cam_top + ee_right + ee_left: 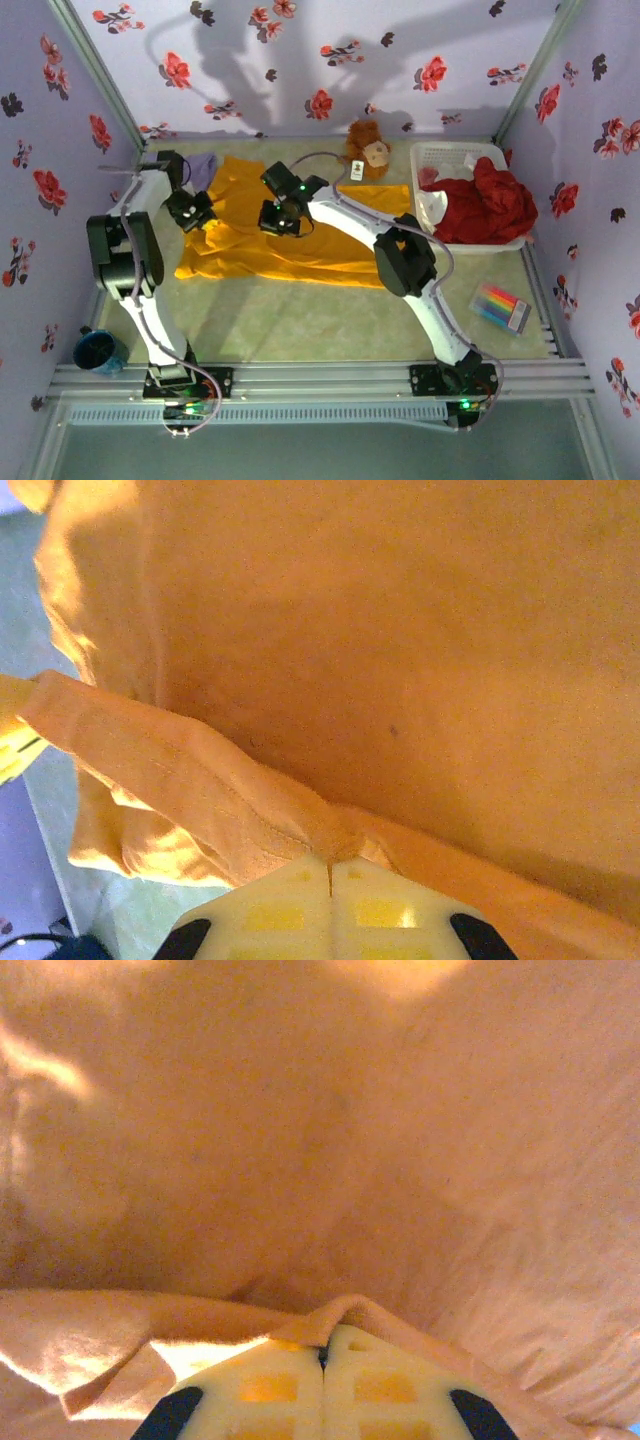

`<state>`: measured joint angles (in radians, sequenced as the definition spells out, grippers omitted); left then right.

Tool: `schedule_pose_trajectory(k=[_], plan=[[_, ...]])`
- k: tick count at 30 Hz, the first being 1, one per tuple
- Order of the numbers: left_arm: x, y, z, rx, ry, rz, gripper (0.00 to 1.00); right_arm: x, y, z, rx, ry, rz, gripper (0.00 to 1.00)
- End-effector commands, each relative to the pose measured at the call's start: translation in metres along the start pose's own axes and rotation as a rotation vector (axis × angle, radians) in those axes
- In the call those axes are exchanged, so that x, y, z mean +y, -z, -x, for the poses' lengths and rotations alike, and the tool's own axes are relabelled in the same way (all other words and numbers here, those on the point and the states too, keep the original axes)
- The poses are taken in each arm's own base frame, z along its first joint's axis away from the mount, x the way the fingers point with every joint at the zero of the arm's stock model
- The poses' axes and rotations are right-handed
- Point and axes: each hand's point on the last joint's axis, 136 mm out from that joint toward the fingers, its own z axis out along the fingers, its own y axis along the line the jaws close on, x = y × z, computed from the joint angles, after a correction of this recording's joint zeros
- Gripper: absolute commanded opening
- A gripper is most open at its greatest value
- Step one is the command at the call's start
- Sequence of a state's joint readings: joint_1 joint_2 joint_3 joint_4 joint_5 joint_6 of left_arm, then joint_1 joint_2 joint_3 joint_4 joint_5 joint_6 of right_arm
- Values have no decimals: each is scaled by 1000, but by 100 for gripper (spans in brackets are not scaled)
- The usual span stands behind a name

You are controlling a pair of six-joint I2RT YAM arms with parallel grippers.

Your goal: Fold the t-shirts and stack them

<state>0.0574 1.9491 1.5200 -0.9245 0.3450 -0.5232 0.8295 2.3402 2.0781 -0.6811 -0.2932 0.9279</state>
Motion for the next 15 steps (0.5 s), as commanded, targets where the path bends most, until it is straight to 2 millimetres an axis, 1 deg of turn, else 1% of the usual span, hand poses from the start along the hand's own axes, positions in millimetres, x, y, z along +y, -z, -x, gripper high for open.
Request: schedule_pose_trajectory(k=[1, 5, 9, 12, 15], plan=[[-4, -8, 9, 24, -40, -6, 0, -9, -20, 10, 24, -35, -1, 0], [-13, -16, 27, 15, -73, -17, 0, -14, -27, 21, 37, -64, 4, 0], [-23, -19, 42, 16, -120, -9, 0, -22, -30, 32, 31, -84, -7, 0], [-30, -22, 48, 26, -144, -14, 0, -26, -32, 37, 26, -94, -7, 0], [-31, -25, 52, 31, -150, -12, 0, -30, -34, 42, 26, -109, -4, 0]])
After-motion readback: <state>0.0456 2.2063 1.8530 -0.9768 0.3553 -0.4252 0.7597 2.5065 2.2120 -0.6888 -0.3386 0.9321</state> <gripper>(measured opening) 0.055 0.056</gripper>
